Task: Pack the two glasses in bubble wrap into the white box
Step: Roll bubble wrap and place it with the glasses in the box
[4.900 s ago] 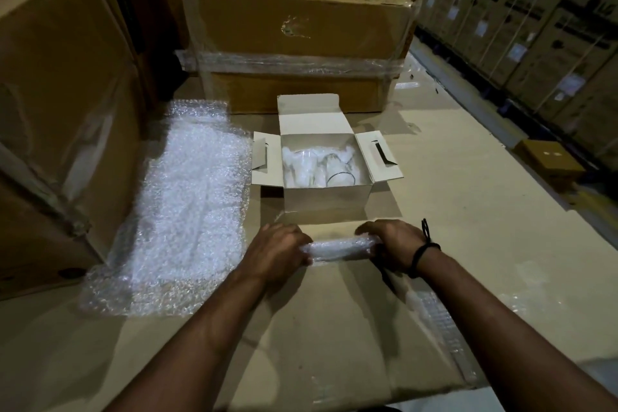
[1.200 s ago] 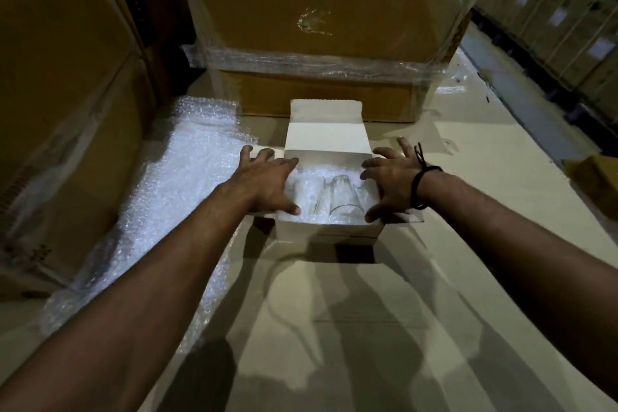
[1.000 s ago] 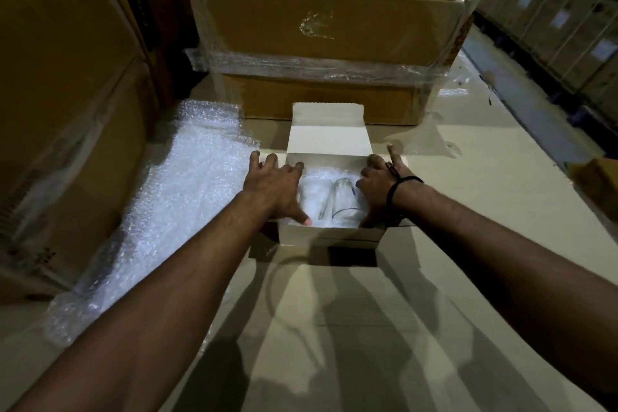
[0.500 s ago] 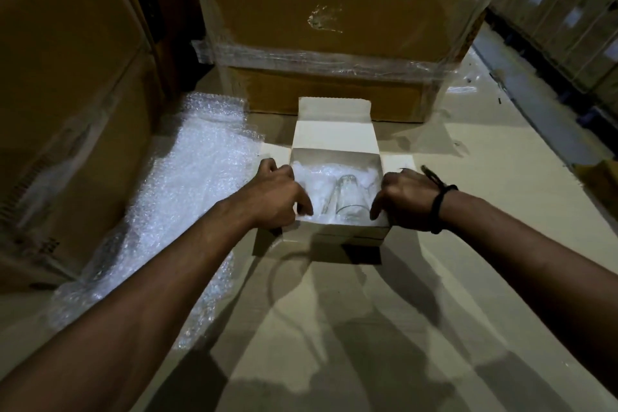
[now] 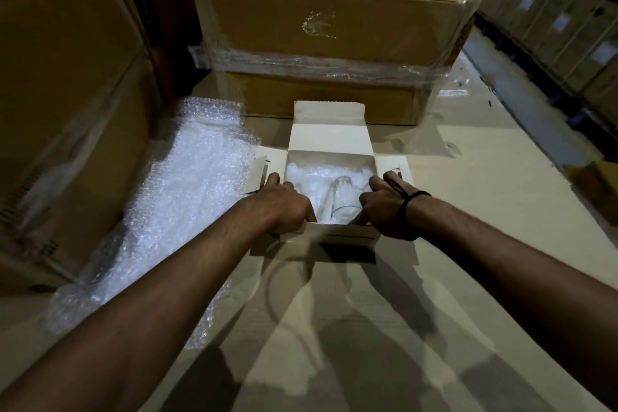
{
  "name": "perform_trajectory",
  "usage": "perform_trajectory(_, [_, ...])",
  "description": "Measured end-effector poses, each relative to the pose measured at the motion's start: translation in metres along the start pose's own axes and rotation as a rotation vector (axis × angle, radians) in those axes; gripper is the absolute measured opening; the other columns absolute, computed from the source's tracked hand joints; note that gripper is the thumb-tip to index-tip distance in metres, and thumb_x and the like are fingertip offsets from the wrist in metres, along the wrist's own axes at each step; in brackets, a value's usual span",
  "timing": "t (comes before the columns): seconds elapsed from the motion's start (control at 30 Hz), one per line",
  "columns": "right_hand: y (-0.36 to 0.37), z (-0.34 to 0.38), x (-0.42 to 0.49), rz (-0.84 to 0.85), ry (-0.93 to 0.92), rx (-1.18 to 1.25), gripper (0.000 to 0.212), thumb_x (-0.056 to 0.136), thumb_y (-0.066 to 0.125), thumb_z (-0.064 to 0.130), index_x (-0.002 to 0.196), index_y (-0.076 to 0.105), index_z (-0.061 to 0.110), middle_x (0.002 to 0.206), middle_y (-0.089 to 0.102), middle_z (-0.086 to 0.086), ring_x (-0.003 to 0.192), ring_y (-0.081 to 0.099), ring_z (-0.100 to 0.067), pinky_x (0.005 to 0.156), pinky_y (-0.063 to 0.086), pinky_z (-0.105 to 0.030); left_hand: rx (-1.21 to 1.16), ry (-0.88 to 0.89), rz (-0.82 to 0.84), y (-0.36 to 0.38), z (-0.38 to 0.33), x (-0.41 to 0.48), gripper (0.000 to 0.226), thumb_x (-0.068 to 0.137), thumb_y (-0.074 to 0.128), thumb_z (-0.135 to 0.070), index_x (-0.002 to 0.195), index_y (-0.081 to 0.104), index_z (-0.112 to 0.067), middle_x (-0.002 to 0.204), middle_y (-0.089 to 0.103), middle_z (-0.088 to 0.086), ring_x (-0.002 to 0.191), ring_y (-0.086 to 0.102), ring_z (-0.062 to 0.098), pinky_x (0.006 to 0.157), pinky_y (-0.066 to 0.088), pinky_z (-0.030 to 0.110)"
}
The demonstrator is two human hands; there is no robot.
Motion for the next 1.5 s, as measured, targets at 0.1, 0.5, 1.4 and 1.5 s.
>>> perform_trajectory(0.1, [0.005,-0.011,0.003,-0.002,0.001,0.159,0.053,0.09,0.04,0.015,0.125,0.051,0.054,0.118,0.056,0.013,0.109,0.038,-0.021,0.082,0.024,-0.034,-0.031,0.019,0.014,-0.008,-0.001,-0.003,0.054,0.088,0.041,-0.004,0.121,0.065,-0.039,0.12,0.064,-0.002,0.113,0.039,0.024,0.096,0.022,0.04])
perform_trajectory(0.5, [-0.002,-0.047,0.047,0.033,0.254,0.022,0.042,0.085,0.054,0.027,0.126,0.054,0.037,0.132,0.05,0.004,0.125,0.033,-0.025,0.103,0.027,-0.043,0.274,-0.206,-0.267,-0.022,0.025,0.023,0.043,0.091,0.04,-0.038,0.128,0.059,-0.026,0.134,0.058,0.005,0.138,0.03,0.029,0.111,-0.001,0.061])
perform_trajectory(1.4, [-0.046,0.011,0.029,-0.441,0.244,0.659,0.037,0.095,0.053,0.026,0.132,0.054,0.023,0.136,0.055,-0.003,0.122,0.051,-0.024,0.1,0.042,-0.033,-0.587,-0.263,-1.205,0.086,0.074,-0.098,0.038,0.069,0.048,-0.014,0.095,0.075,-0.021,0.111,0.07,-0.003,0.107,0.06,0.022,0.094,0.035,0.032])
perform_trajectory(1.5, [-0.056,0.064,0.011,-0.783,0.172,0.742,0.026,0.091,0.056,0.021,0.115,0.065,0.014,0.119,0.065,-0.007,0.108,0.059,-0.028,0.092,0.041,-0.032,-0.521,-0.648,-1.07,0.122,0.092,-0.115,0.038,0.077,0.057,-0.022,0.112,0.072,-0.02,0.123,0.065,0.003,0.116,0.054,0.03,0.097,0.036,0.045])
Point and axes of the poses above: each hand's wrist, its own x-axis towards the middle knuckle, its own y-axis out of the palm, z = x × y, the point moved 3 cm from there along x, towards the middle knuckle
